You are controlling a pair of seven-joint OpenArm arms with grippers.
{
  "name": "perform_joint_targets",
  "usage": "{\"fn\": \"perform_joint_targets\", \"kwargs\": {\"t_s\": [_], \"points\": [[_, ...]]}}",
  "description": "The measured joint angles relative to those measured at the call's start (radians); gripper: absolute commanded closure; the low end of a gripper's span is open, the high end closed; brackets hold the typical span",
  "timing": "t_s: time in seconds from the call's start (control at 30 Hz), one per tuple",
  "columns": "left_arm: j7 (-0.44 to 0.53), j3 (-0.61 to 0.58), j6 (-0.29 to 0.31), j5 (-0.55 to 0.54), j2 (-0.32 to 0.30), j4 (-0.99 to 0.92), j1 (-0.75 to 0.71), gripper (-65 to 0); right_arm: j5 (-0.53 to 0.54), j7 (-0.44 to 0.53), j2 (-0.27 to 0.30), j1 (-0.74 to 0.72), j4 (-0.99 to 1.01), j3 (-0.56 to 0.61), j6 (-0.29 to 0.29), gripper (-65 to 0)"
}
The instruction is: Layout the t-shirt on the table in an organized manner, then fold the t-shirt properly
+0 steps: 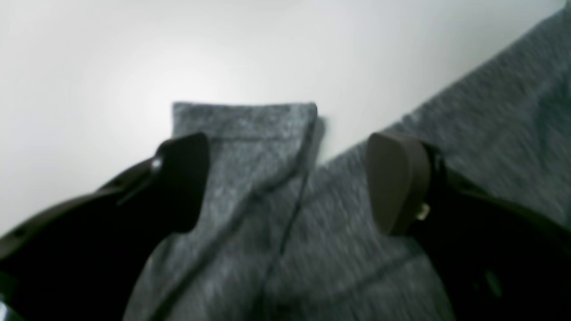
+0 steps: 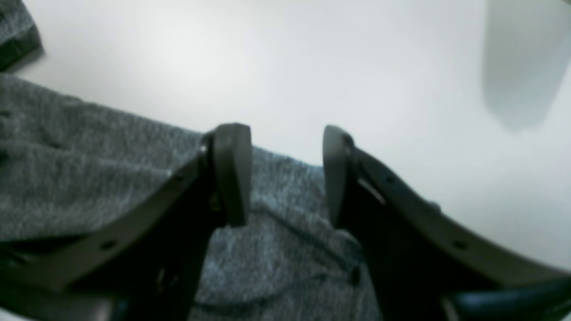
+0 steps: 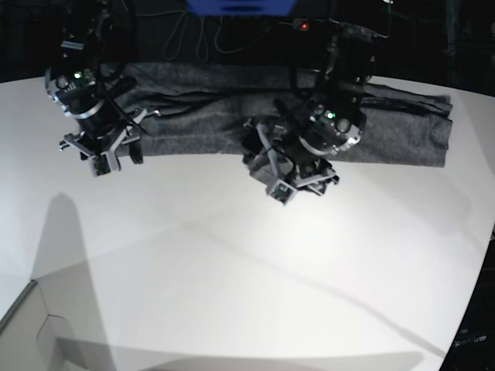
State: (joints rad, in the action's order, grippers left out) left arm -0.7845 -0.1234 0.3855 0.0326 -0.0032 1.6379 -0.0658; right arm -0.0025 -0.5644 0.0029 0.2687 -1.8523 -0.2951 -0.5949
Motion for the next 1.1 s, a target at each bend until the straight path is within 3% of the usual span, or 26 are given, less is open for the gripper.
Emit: {"fn": "perform_joint_targets", "kwargs": {"t_s": [0.67,0.93,1.1], "points": [[0.003,0.008,-0.004,0.004,0.006,-0.141,0.063,-51.0,0.003,0.003,0.003,0.015,0.0,-0.002,0.0,-26.7],[0.018,0.011,-0.007,-0.003,0.006,-0.212,0.098,-15.0,0.003,0.005,0.003,0.023,0.0,-0.002,0.0,-26.7],[0.0,0.042,0.003,-0.009,0.013,-0.182,0.085,-3.3,0.003,0.0,0.003,0.026,0.0,-0.002,0.0,-26.7]]}}
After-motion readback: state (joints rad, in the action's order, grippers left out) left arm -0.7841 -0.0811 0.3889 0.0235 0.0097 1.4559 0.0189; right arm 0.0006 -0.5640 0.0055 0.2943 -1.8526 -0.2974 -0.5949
